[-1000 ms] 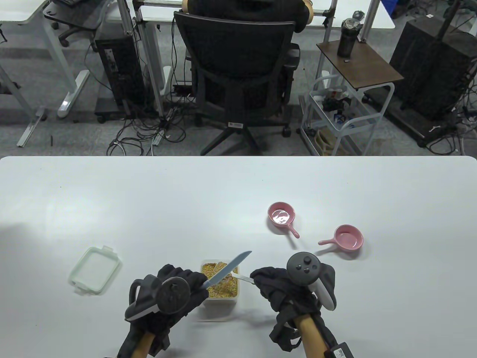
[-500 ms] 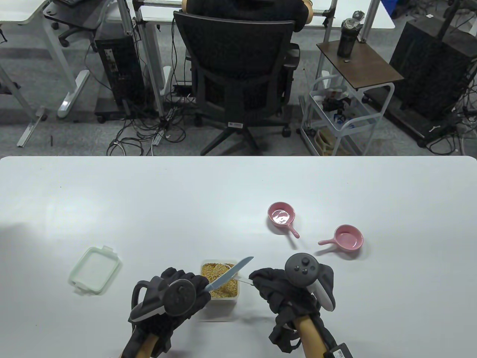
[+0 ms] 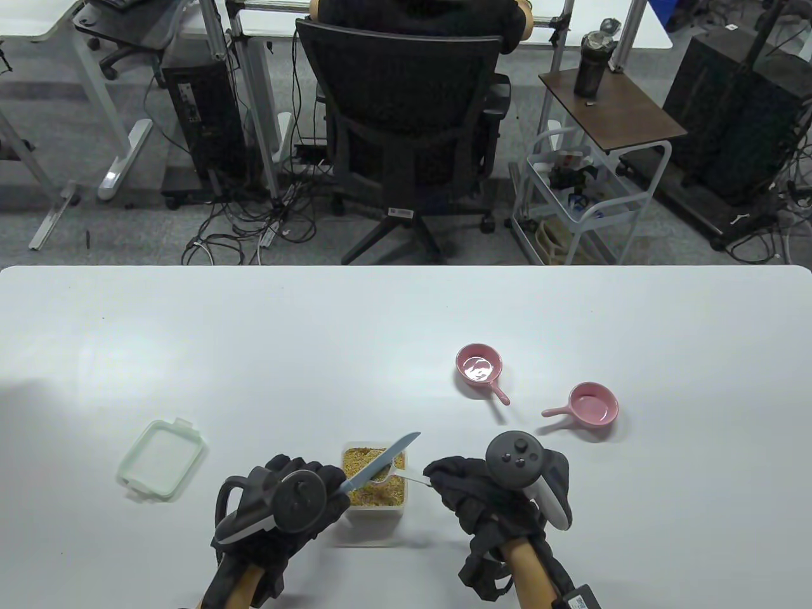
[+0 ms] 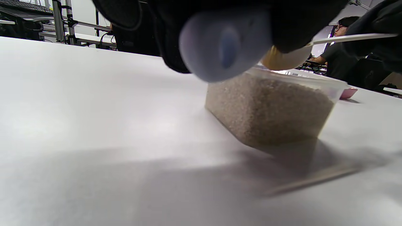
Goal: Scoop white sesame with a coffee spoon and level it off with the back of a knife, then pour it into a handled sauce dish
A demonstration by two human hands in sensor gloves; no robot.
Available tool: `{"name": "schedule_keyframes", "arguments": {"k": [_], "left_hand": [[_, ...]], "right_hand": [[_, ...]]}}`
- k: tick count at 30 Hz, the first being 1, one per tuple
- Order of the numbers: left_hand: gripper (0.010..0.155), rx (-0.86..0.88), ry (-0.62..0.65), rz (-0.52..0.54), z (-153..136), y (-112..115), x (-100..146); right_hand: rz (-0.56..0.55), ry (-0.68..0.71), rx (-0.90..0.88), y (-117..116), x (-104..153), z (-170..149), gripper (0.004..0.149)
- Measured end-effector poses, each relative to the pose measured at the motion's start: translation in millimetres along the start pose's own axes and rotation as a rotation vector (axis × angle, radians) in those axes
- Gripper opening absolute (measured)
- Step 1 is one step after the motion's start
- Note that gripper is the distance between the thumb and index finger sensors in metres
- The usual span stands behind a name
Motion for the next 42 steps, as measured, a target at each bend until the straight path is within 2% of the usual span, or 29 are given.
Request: {"name": "schedule_keyframes", "arguments": {"k": [32,35,40,42], "left_hand": [[0.042,-0.09,-0.087,0.004,-16,-3,3],[0.042,-0.083,-0.101,0.03,-19,-6,5],[0.043,-0.084,-0.142,0.146,-22,-10,10],[0.043,-0.106,-0.162,0.154,-23,-9,9]], "right_hand": [[0.02,0.001,0.018,1,1,-1,0.038],[0.018,0.002,0.013,2,2,-1,0.038],[0.013,0.001,0.002,3,2,-1,0.038],[0.013,0.001,0.001,3,2,-1,0.038]]}}
Point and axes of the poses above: the tracker on the back of each hand, its own z axis roughly to the thumb side, its own x axis roughly from the fingertips to the wrist, y = z × x, the point moved 2 cm from there along -x, roughly from the wrist to the fingertips, and after that the axes turned 1 degree about -x, right-handed, at the moved point
